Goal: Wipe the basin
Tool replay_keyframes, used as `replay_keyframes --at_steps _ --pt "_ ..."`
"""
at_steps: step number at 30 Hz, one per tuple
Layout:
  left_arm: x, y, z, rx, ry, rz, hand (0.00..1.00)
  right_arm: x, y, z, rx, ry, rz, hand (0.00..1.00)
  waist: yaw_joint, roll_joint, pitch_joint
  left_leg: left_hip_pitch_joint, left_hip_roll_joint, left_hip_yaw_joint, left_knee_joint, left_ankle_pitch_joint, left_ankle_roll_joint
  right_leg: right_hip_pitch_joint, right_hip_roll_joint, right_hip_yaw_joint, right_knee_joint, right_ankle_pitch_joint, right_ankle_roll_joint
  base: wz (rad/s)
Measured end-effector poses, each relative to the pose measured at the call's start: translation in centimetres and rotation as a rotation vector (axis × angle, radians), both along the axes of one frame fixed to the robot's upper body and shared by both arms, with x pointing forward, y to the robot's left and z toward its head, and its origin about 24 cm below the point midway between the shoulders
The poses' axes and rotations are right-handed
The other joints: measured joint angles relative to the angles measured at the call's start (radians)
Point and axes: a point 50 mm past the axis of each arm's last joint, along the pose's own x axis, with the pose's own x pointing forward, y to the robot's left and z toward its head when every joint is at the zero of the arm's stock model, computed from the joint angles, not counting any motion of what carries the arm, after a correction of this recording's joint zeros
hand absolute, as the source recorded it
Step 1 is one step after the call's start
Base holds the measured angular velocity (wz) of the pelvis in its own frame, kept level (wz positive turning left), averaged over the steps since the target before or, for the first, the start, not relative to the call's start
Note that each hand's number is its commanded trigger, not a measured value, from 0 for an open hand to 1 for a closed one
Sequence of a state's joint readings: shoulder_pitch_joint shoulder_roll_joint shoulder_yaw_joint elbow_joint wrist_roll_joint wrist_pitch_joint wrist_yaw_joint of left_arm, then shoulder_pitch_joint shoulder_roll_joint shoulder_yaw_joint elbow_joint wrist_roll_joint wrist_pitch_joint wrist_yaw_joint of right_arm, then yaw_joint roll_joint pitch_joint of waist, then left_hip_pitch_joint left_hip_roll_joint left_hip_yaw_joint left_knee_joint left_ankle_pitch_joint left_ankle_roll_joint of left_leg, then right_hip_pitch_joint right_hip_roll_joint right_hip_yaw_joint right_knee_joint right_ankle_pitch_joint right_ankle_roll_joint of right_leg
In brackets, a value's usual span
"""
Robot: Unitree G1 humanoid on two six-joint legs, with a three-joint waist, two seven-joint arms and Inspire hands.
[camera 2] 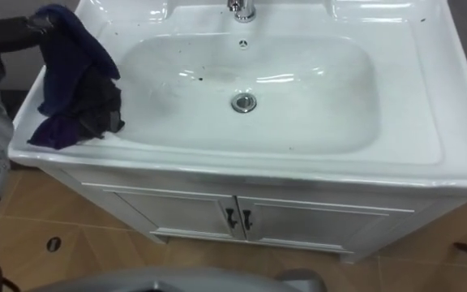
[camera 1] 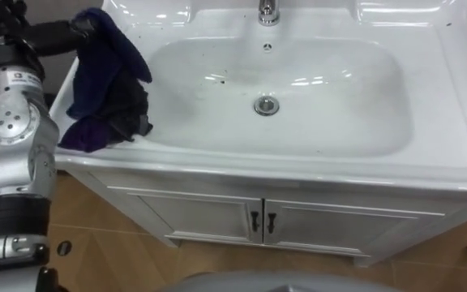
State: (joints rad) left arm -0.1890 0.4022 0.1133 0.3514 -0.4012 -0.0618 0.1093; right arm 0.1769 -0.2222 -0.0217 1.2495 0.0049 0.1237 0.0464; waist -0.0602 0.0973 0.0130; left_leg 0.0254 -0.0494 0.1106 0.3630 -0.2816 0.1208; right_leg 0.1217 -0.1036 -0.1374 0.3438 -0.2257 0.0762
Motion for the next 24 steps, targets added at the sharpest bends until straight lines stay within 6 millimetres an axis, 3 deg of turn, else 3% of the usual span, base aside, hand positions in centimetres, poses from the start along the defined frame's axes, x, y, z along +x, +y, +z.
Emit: replay_keyframes --at_steps 2,7,11,21,24 --pt "-0.1 -0.5 -1.5 -0.039 0.075 -0.049 0.00 0.0 0.0 0.0 0.000 0.005 0.000 0.00 -0.006 0.004 -0.0026 -0.007 0.000 0.000 0.004 0.000 0.000 -0.005 0.000 0.000 0.000 0.000 0.000 0.00" --pt "-0.5 -1.8 -3.0 -0.065 0.145 -0.156 0.00 0.1 0.0 0.0 0.001 0.001 -0.003 0.00 -0.016 0.012 -0.0083 -0.027 0.001 0.001 0.015 0.000 0.001 -0.021 0.000 0.002 0.001 0.000 0.000 -0.02" --pt "-0.9 -2.9 -4.1 -0.080 0.201 -0.250 0.00 0.2 0.0 0.0 0.001 0.007 -0.005 0.00 -0.016 0.015 -0.0083 -0.014 0.002 0.014 0.009 0.000 0.001 -0.018 -0.001 0.011 0.006 -0.002 0.001 -0.10" --pt "-1.3 -3.5 -5.4 0.087 0.308 -0.334 0.00 0.5 -0.4 0.1 -0.012 0.012 0.008 0.00 -0.019 0.007 -0.0047 -0.003 0.004 0.025 0.001 0.000 0.001 -0.028 -0.003 0.006 0.036 -0.005 0.001 -0.03" --pt "-1.5 -3.5 -5.4 0.211 0.343 -0.357 0.00 0.7 -0.6 0.2 -0.013 0.006 0.002 0.00 -0.018 0.005 -0.0058 0.004 0.003 0.029 -0.002 0.000 0.001 -0.035 -0.003 0.028 0.053 -0.005 0.001 -0.04"
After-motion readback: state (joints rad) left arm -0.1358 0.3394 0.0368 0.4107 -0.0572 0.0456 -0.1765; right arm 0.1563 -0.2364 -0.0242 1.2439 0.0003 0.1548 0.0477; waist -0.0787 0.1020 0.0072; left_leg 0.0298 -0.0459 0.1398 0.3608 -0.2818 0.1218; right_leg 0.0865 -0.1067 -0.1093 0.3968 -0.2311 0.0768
